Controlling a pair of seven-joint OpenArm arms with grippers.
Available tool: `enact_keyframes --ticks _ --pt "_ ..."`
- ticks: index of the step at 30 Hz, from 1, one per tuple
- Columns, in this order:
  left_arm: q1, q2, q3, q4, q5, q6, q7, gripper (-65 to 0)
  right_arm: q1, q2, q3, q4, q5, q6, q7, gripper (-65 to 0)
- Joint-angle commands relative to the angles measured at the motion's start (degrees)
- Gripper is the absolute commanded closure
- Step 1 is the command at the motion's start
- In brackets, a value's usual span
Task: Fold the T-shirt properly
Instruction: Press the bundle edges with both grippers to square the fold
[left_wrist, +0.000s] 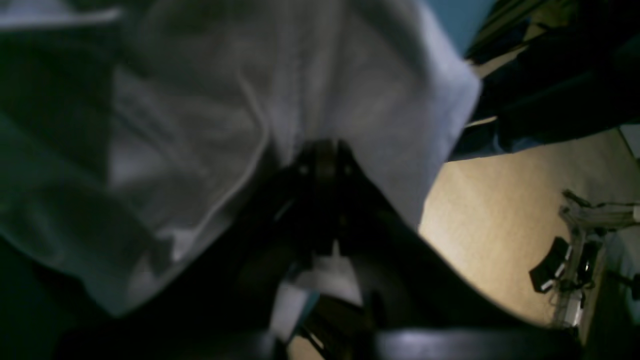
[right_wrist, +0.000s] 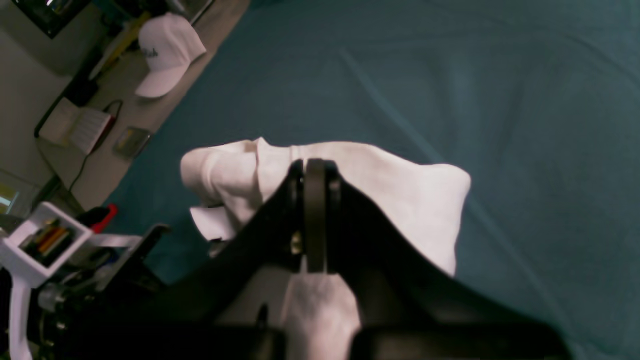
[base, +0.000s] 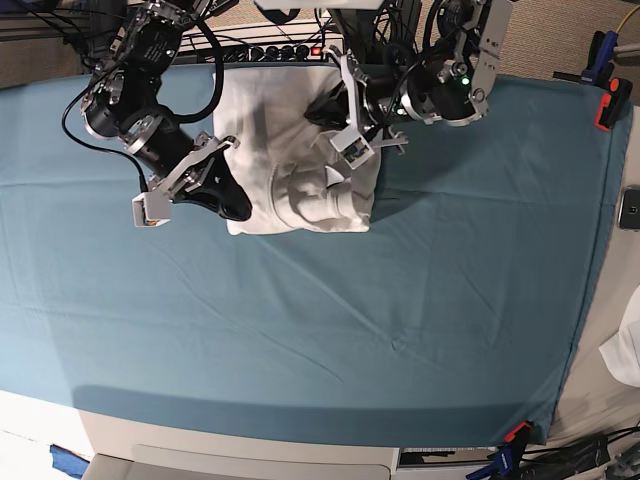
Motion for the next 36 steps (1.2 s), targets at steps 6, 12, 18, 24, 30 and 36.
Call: enact_keyframes --ticks 6,12,18,24,30,36 --pt "-0.04 -0.11 0.09 0.72 2.71 0.31 -0.66 0.0 2.03 0.17 -0.52 -2.32 0.02 0.10 2.84 0.0" --pt "-0.11 -5.14 0.09 0.72 6.56 5.09 -0.44 0.0 7.17 0.20 -2.54 -14.40 -0.20 0.10 2.40 0.0" --pt "-0.11 -9.38 0.09 0.72 7.10 8.15 -0.63 0.0 12.20 0.22 -2.43 -20.74 -6.14 0.10 3.04 0.0" --pt "-0.11 -10.14 -0.02 0.72 7.32 8.72 -1.01 0.0 13.55 0.20 -2.47 -21.20 -13.14 0.10 4.20 0.0" --pt "-0.11 -10.12 -0.02 0.72 7.30 8.72 -1.03 0.0 13.53 0.22 -2.47 -21.20 -25.31 -6.47 8.20 0.0" --pt "-0.11 -10.14 -0.02 0.72 7.34 8.72 -0.96 0.0 13.75 2.21 -2.43 -21.20 -26.21 -7.15 10.60 0.0"
